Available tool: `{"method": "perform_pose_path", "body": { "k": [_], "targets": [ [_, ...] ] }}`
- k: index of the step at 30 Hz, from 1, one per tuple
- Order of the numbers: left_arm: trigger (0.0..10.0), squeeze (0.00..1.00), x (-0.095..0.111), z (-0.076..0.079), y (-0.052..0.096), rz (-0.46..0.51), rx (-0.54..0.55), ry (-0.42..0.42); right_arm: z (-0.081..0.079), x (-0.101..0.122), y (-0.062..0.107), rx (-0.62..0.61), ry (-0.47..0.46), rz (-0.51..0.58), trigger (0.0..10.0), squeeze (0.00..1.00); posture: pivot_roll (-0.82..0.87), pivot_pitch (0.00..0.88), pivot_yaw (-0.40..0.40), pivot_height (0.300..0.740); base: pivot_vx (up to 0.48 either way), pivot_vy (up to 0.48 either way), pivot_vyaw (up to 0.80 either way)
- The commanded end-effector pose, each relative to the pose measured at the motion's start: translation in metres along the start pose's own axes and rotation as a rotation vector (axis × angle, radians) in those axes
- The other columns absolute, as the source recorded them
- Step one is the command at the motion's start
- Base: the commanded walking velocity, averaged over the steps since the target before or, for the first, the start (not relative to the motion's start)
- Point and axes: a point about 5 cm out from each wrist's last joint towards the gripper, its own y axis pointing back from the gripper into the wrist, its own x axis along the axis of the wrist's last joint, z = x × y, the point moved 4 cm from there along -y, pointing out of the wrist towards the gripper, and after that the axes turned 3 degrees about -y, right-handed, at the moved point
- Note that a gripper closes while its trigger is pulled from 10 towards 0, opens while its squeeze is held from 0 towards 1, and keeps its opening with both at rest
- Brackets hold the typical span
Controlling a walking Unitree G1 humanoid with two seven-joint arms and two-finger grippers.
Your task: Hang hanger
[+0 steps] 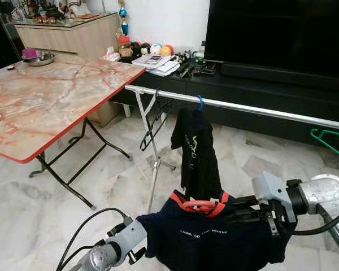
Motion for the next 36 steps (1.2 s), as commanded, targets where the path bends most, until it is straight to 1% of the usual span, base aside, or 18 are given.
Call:
{"method": "perform_pose_path", "body": {
  "k": [1,4,6,7,8,9,12,16,19,21,25,27,28,29,30,33,34,36],
  "targets": [
    [10.0,0.00,0.001,-0.001,-0.001,-0.009,0.000,-0.017,-0.006,0.016,0.000,0.048,0.049,0.056,10.0,0.00,-0.08,0.020,0.001,0.740,0.000,0.000,0.00],
    [10.0,0.00,-0.001,-0.004,-0.001,-0.021,0.046,0.033,-0.008,0.019,0.001,0.054,0.052,0.063,10.0,0.00,-0.09,0.025,-0.001,0.740,0.000,0.000,0.00],
    [10.0,0.00,0.001,-0.011,-0.001,-0.010,0.104,0.085,-0.009,0.021,0.002,0.057,0.050,0.069,10.0,0.00,-0.09,0.026,-0.002,0.740,0.000,0.000,0.00],
    [10.0,0.00,0.003,-0.018,0.000,0.003,0.155,0.122,-0.009,0.022,0.002,0.056,0.046,0.070,10.0,0.00,-0.09,0.028,-0.002,0.740,0.000,0.000,0.00],
    [10.0,0.00,0.003,-0.018,0.000,0.003,0.155,0.122,-0.009,0.022,0.002,0.056,0.046,0.070,10.0,0.00,-0.09,0.028,-0.002,0.740,0.000,0.000,0.00],
    [10.0,0.00,0.004,-0.026,0.001,0.021,0.205,0.163,-0.009,0.020,0.003,0.053,0.037,0.068,10.0,0.00,-0.09,0.029,-0.002,0.740,0.000,0.000,0.00],
    [10.0,0.00,0.007,-0.034,0.003,0.049,0.242,0.187,-0.009,0.011,0.005,0.046,0.012,0.038,10.0,0.00,-0.09,0.029,-0.002,0.740,0.000,0.000,0.00],
    [10.0,0.00,0.005,-0.041,0.008,0.081,0.251,0.172,-0.012,-0.005,0.006,0.048,-0.028,-0.005,10.0,0.00,-0.09,0.031,-0.002,0.740,0.000,0.000,0.00],
    [10.0,0.00,0.001,-0.043,0.012,0.082,0.240,0.168,-0.013,-0.009,0.007,0.046,-0.046,-0.002,10.0,0.00,-0.08,0.032,0.000,0.740,0.000,0.000,0.00],
    [10.0,0.00,-0.002,-0.041,0.013,0.077,0.222,0.167,-0.013,-0.007,0.008,0.043,-0.053,0.020,10.0,0.00,-0.08,0.032,0.001,0.740,0.000,0.000,0.00],
    [10.0,0.00,-0.007,-0.031,0.012,0.059,0.171,0.170,-0.016,0.016,0.008,0.071,-0.026,0.118,10.0,0.00,-0.09,0.027,0.003,0.740,0.000,0.000,0.00],
    [10.0,0.00,-0.005,-0.029,0.011,0.067,0.163,0.172,-0.016,0.021,0.009,0.078,-0.018,0.132,10.0,0.00,-0.09,0.027,0.003,0.740,0.000,0.000,0.00],
    [9.4,0.00,-0.003,-0.027,0.010,0.073,0.153,0.174,-0.016,0.024,0.010,0.082,-0.012,0.144,10.0,0.00,-0.09,0.024,0.003,0.740,0.000,0.000,0.00],
    [9.4,0.00,-0.001,-0.026,0.009,0.077,0.146,0.175,-0.017,0.026,0.010,0.085,-0.009,0.151,10.0,0.00,-0.09,0.024,0.003,0.740,0.000,0.000,0.00],
    [0.0,0.00,0.002,-0.024,0.008,0.088,0.134,0.184,-0.016,0.026,0.012,0.085,-0.007,0.152,10.0,0.00,-0.09,0.018,0.002,0.740,0.000,0.000,0.00],
    [0.0,0.00,0.007,-0.021,0.005,0.101,0.128,0.194,-0.016,0.025,0.014,0.083,-0.009,0.147,10.0,0.00,-0.10,0.012,0.002,0.740,0.000,0.000,0.00],
    [0.0,0.00,0.010,-0.023,0.003,0.108,0.144,0.237,-0.016,0.025,0.014,0.081,-0.013,0.149,10.0,0.00,-0.10,0.007,0.002,0.740,0.000,0.000,0.00],
    [0.0,0.00,0.011,-0.027,0.003,0.113,0.165,0.287,-0.016,0.025,0.014,0.079,-0.019,0.152,10.0,0.00,-0.10,0.005,0.002,0.740,0.000,0.000,0.00]
  ]
}}
